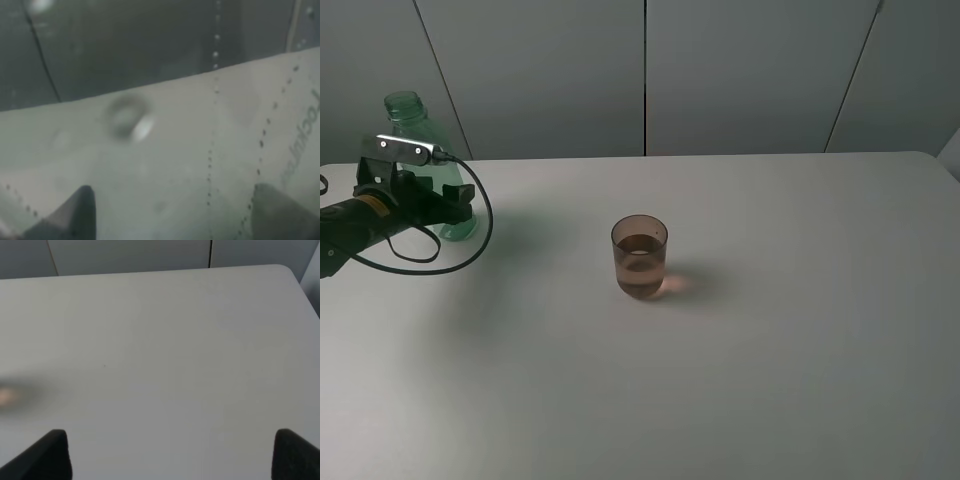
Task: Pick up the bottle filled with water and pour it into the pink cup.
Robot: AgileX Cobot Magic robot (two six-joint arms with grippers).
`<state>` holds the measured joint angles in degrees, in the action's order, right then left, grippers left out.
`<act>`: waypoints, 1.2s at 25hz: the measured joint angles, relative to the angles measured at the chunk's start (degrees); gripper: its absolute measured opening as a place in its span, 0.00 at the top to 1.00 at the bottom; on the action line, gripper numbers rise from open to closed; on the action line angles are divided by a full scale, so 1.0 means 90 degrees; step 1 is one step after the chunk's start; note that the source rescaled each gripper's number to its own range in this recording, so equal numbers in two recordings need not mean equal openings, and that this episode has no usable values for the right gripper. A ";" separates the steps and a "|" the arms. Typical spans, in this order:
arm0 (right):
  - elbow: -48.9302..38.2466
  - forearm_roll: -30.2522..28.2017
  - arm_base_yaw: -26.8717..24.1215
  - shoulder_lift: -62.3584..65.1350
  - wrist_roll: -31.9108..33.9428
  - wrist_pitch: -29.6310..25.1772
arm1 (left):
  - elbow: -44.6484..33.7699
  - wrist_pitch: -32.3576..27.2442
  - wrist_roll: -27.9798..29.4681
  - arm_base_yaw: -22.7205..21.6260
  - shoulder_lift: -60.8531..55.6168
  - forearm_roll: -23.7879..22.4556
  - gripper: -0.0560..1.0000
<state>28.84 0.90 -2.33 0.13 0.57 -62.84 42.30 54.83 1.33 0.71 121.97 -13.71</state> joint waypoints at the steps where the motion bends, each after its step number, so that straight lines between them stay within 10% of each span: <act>1: 0.0000 0.0000 0.0000 0.0000 0.0000 0.0000 | 0.0000 -0.0034 0.0000 0.0000 0.0000 0.0000 0.50; 6: 0.0000 0.0000 0.0000 0.0000 0.0000 0.0000 | 0.0000 -0.0206 0.0000 0.0000 0.0000 0.0000 0.31; 30: 0.0000 0.0000 0.0000 0.0000 0.0000 0.0000 | -0.1424 -0.2381 0.0000 0.0000 -0.1897 0.0354 0.31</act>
<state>28.84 0.90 -2.33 0.13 0.57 -62.84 29.49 33.40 1.33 0.71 104.90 -10.53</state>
